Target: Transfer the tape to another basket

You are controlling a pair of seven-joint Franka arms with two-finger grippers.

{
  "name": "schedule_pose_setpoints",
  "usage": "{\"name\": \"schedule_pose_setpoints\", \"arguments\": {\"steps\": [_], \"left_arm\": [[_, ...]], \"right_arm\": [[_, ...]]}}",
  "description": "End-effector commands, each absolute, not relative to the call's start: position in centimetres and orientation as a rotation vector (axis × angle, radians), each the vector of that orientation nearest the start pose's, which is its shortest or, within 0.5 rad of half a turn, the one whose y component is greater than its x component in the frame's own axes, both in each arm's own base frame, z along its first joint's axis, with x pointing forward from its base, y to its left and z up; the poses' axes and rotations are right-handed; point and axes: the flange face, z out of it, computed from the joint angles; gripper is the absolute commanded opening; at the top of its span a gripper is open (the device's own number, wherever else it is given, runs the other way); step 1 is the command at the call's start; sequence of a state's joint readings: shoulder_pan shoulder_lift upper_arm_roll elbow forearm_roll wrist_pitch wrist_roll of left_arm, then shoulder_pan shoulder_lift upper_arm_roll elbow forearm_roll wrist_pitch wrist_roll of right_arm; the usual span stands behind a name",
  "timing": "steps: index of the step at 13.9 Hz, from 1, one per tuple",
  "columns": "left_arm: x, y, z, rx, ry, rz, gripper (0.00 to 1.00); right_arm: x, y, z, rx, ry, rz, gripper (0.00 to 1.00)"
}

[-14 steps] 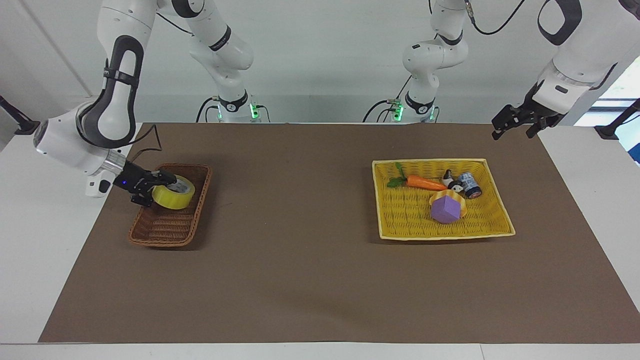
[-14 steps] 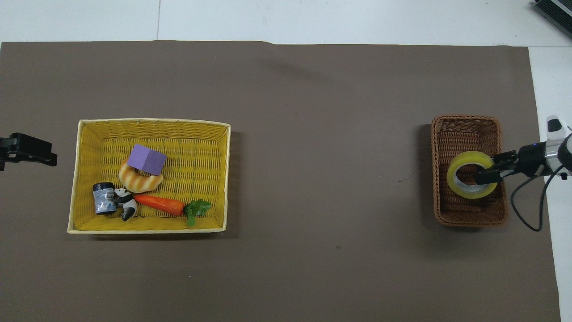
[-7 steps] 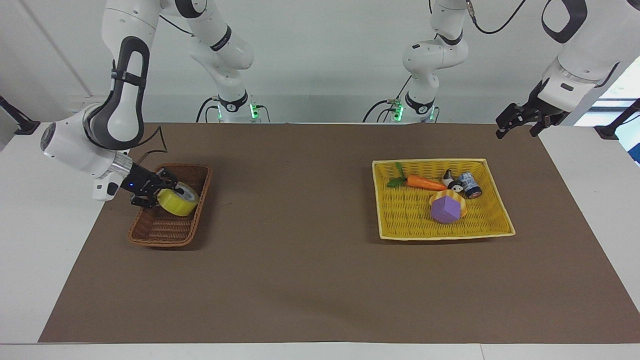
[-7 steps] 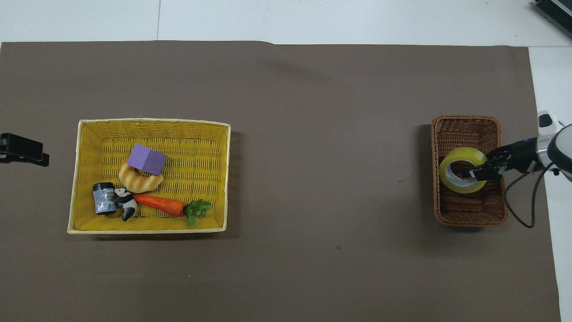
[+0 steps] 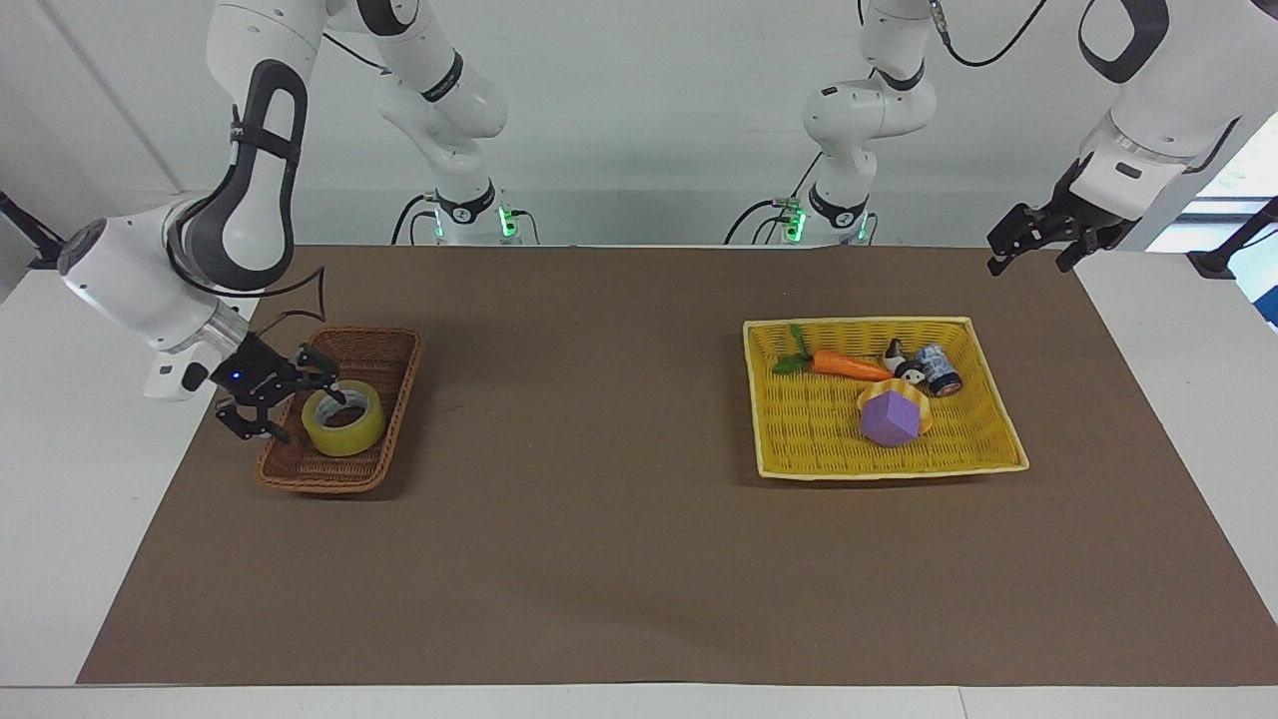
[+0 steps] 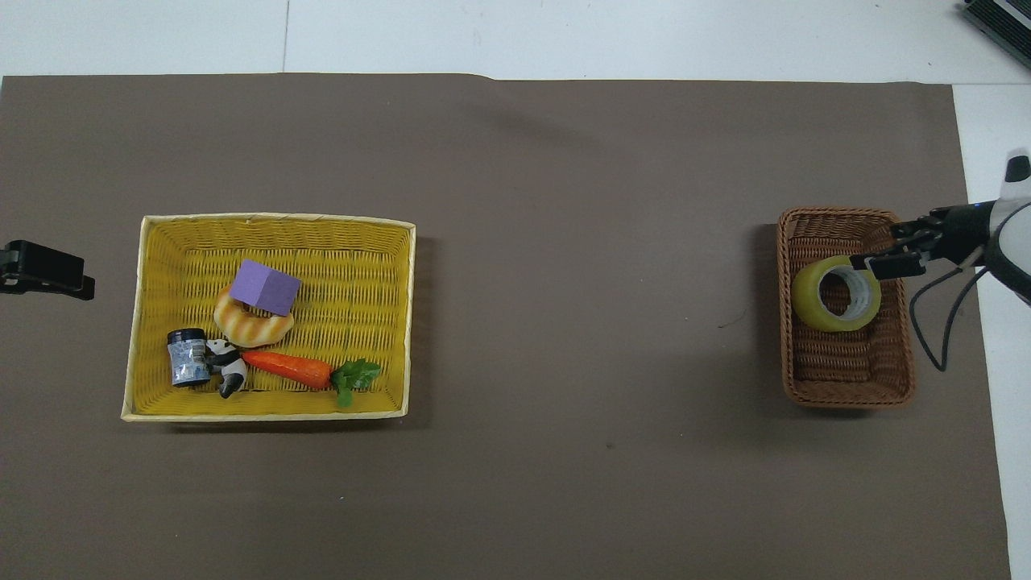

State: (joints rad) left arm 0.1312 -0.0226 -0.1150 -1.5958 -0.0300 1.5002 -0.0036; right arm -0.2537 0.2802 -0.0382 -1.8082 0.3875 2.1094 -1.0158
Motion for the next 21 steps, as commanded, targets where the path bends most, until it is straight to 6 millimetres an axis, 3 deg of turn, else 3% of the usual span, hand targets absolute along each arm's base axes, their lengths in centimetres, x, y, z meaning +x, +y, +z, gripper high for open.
{"name": "schedule_pose_setpoints", "arguments": {"steps": [1, 3, 5, 10, 12, 14, 17, 21], "left_arm": [[53.5, -0.3, 62.3, -3.147, 0.01, 0.109, 1.0], [53.6, -1.0, 62.2, -3.146, 0.029, 0.109, 1.0], [53.6, -0.6, 62.3, -3.151, 0.02, 0.106, 1.0], [53.3, -0.3, 62.7, -3.157, 0.009, 0.104, 1.0], [53.3, 0.3, 62.7, -3.158, -0.008, 0.104, 1.0], [53.3, 0.2, 62.7, -3.158, -0.004, 0.104, 1.0], [53.3, 0.1, 62.7, -3.158, -0.001, 0.102, 1.0], [53.3, 0.1, 62.7, -3.158, -0.001, 0.102, 1.0]], "right_arm": [[62.0, -15.9, 41.8, -2.892, -0.822, -0.363, 1.0], [62.3, -14.3, 43.4, -2.971, -0.848, -0.354, 1.0], [62.2, -12.1, 44.9, -3.052, -0.678, -0.327, 1.0], [60.9, -4.0, 46.7, -3.168, -0.202, -0.15, 1.0], [59.8, -0.6, 48.7, -3.176, -0.031, -0.104, 1.0], [58.3, 0.1, 51.6, -3.173, 0.051, -0.092, 1.0], [55.1, -0.9, 58.1, -3.153, 0.085, -0.087, 1.0], [53.3, -1.6, 65.8, -3.15, 0.103, -0.02, 1.0]]}}
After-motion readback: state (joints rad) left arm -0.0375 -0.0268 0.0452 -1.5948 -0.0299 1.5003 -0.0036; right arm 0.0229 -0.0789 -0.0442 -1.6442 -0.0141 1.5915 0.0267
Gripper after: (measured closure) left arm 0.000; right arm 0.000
